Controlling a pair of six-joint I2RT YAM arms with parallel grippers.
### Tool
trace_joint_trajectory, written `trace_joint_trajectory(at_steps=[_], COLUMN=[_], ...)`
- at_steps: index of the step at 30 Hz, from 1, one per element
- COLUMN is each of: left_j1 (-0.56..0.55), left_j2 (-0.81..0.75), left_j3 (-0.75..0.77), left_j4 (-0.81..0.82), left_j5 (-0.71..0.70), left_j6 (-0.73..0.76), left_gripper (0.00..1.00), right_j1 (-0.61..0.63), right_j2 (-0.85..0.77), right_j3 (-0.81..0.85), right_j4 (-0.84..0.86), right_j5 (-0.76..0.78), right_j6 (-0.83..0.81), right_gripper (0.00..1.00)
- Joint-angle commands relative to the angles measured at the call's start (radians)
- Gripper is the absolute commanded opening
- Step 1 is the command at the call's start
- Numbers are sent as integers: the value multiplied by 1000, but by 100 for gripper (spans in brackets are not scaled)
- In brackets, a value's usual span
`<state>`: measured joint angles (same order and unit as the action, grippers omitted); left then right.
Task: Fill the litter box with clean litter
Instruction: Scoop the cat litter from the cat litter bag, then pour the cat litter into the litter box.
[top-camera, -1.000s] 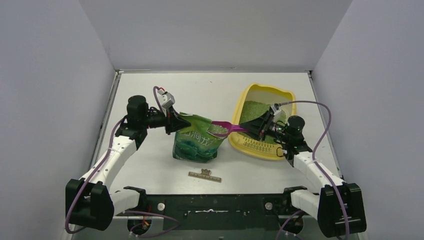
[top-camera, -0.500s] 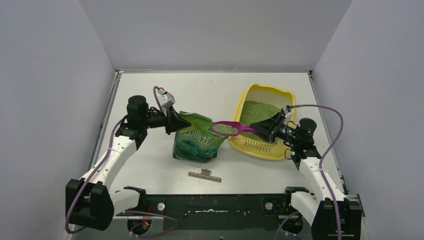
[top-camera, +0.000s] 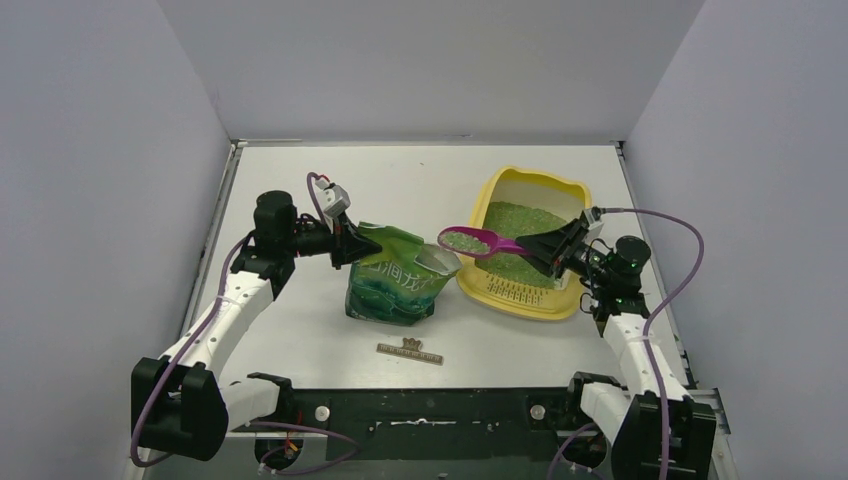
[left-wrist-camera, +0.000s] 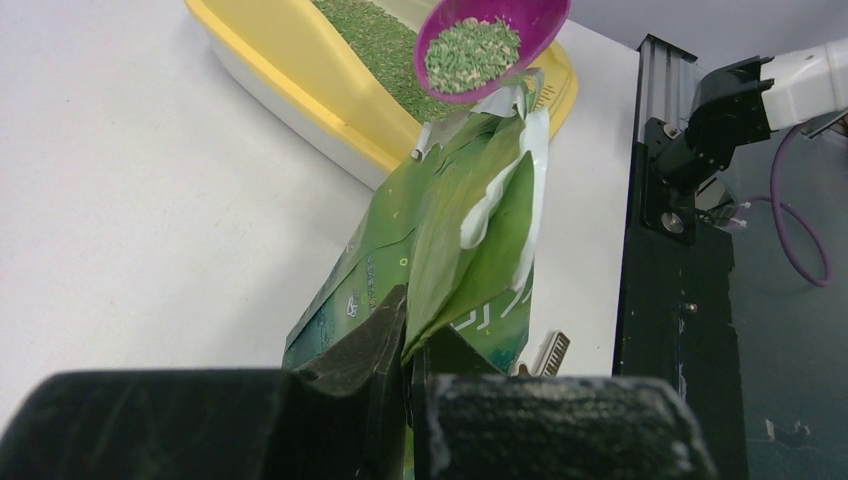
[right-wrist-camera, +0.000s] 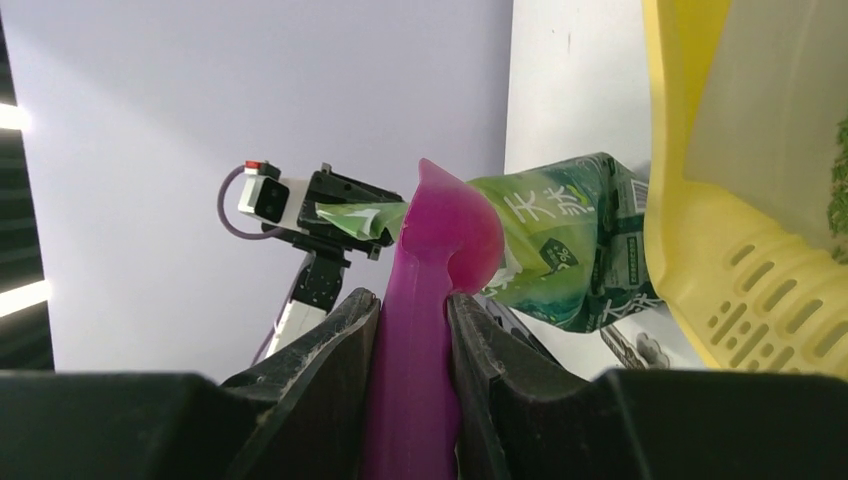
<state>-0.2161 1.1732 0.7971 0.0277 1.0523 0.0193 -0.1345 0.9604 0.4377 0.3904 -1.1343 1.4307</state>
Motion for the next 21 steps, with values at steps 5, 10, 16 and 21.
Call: trace_joint_trajectory(at_steps=[5,10,16,21], left_j1=[-6,-9,-12,-12], left_j2=[4,-3,-4,-5], left_j3=[24,21,22,29], left_j4=[29,27,19,13], left_j5=[19,14,6,-6], left_j6=[1,3,4,0], left_gripper=[0,0,0,0], right_j1=[-119,-240,-314,-364], right_j2=[48,89,164,217], right_j3=[94,117,116,106], right_j4=[205,240,358,366], right_j5=[-40,-67,-36,23], right_j6=[73,81,138,134], right_gripper=[0,0,0,0])
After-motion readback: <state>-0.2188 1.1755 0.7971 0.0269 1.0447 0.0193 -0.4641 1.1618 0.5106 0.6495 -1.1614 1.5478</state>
